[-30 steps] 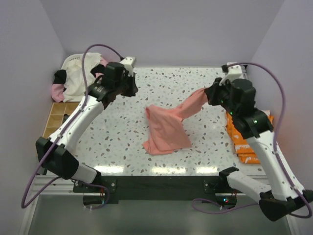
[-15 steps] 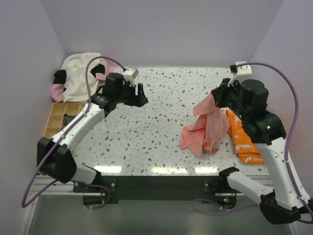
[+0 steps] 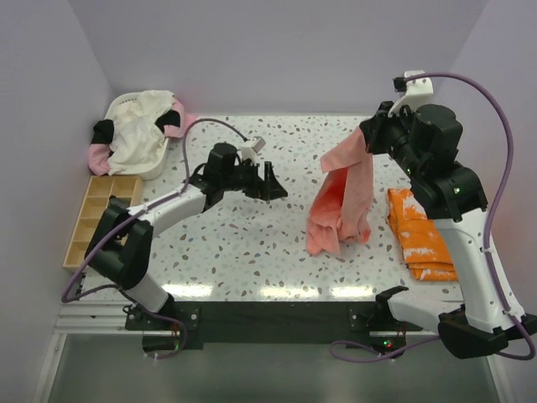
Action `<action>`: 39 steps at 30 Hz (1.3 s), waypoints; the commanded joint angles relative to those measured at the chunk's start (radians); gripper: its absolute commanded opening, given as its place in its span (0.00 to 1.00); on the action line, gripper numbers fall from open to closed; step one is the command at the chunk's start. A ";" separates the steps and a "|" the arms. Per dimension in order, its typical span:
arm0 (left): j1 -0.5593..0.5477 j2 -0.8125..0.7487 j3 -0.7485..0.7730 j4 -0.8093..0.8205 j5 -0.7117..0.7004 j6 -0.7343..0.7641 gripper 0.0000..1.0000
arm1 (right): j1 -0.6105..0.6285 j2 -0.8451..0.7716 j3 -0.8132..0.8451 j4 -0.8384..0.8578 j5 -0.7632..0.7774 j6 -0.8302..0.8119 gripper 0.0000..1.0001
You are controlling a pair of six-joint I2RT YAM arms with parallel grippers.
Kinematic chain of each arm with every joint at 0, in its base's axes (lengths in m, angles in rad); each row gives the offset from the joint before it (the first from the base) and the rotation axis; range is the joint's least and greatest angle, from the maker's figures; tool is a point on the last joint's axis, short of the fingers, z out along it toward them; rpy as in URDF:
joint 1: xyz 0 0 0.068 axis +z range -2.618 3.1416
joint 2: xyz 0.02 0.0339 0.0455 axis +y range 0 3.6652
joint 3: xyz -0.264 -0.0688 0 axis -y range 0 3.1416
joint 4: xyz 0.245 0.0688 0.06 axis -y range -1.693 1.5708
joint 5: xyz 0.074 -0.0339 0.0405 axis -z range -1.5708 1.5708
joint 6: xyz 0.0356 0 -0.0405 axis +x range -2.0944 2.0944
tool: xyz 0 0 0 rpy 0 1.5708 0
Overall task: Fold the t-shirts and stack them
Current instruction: Flatten out the tshirt
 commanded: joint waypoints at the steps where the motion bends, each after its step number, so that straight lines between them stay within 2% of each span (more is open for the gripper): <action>1: -0.050 0.131 -0.005 0.281 0.092 -0.124 0.85 | 0.000 0.008 0.078 0.101 0.087 -0.056 0.00; 5: -0.123 0.288 0.093 0.371 0.134 -0.196 0.81 | 0.000 0.035 0.109 0.103 0.053 -0.056 0.00; 9: -0.207 0.385 0.204 0.369 0.126 -0.210 0.79 | 0.000 0.048 0.116 0.107 0.030 -0.065 0.00; 11: -0.220 0.411 0.228 0.361 0.095 -0.210 0.79 | 0.001 0.051 0.118 0.092 0.031 -0.066 0.00; 12: -0.221 0.413 0.227 0.359 0.050 -0.210 0.85 | 0.000 0.051 0.118 0.087 0.028 -0.069 0.00; 13: -0.221 0.412 0.224 0.352 0.017 -0.209 0.86 | 0.000 0.049 0.115 0.084 0.027 -0.071 0.00; 18: -0.220 0.413 0.242 0.309 -0.119 -0.152 0.83 | 0.000 0.032 0.081 0.078 0.021 -0.073 0.00; 20: -0.223 0.434 0.254 0.302 -0.136 -0.138 0.72 | 0.001 0.025 0.074 0.078 0.021 -0.072 0.00; 21: -0.223 0.444 0.262 0.296 -0.146 -0.135 0.62 | 0.001 0.023 0.067 0.080 0.021 -0.069 0.00; 22: -0.228 0.453 0.265 0.296 -0.155 -0.132 0.49 | 0.000 0.023 0.066 0.080 0.021 -0.071 0.00; 23: -0.231 0.468 0.282 0.287 -0.170 -0.123 0.25 | 0.000 0.020 0.064 0.080 0.021 -0.069 0.00; 24: -0.243 0.477 0.299 0.248 -0.208 -0.115 0.10 | 0.001 0.020 0.061 0.080 0.022 -0.069 0.00; 25: -0.249 0.490 0.346 0.215 -0.227 -0.086 0.00 | 0.000 0.019 0.061 0.078 0.022 -0.071 0.00; 28: -0.263 0.488 0.394 0.113 -0.320 -0.029 0.00 | 0.000 0.006 0.051 0.073 0.031 -0.074 0.00; 31: -0.251 0.374 0.424 0.011 -0.440 0.046 0.00 | 0.000 -0.021 0.031 0.061 0.059 -0.082 0.00; 34: -0.176 0.175 0.487 -0.153 -0.466 0.093 0.00 | 0.001 -0.060 0.003 0.046 0.070 -0.088 0.00; 37: -0.036 0.001 0.549 -0.292 -0.388 0.136 0.00 | 0.000 -0.103 -0.025 0.015 0.071 -0.089 0.00; 39: 0.027 -0.067 0.604 -0.431 -0.414 0.187 0.00 | 0.000 -0.132 -0.052 0.007 0.073 -0.086 0.00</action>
